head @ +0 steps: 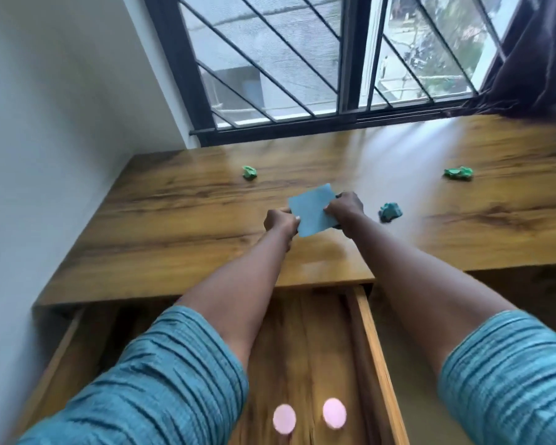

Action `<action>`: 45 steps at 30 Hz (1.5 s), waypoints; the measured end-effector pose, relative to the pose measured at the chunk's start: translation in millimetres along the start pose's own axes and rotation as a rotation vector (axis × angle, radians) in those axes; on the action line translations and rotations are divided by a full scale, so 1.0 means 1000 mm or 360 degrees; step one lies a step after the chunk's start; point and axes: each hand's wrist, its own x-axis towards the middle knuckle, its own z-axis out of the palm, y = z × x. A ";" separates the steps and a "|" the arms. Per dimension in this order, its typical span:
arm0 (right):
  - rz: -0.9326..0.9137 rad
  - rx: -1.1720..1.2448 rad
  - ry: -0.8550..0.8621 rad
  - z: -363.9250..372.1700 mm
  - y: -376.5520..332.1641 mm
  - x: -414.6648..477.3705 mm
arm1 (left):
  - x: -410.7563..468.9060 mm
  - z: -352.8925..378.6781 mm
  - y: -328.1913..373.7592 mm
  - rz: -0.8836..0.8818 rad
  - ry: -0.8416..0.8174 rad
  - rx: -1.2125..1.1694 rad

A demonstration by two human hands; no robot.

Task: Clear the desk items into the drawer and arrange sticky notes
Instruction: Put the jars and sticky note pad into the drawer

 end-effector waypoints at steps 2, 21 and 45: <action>0.0010 -0.0012 -0.0045 0.016 0.002 -0.038 | -0.016 -0.030 -0.022 0.0013 0.0051 0.0012; 0.0282 -0.0418 -0.0249 0.169 0.109 -0.254 | -0.164 -0.216 -0.200 -0.0043 0.0083 0.0740; 0.0085 -0.0933 -0.0321 0.193 0.161 -0.286 | -0.190 -0.200 -0.252 -0.0004 -0.0069 0.1115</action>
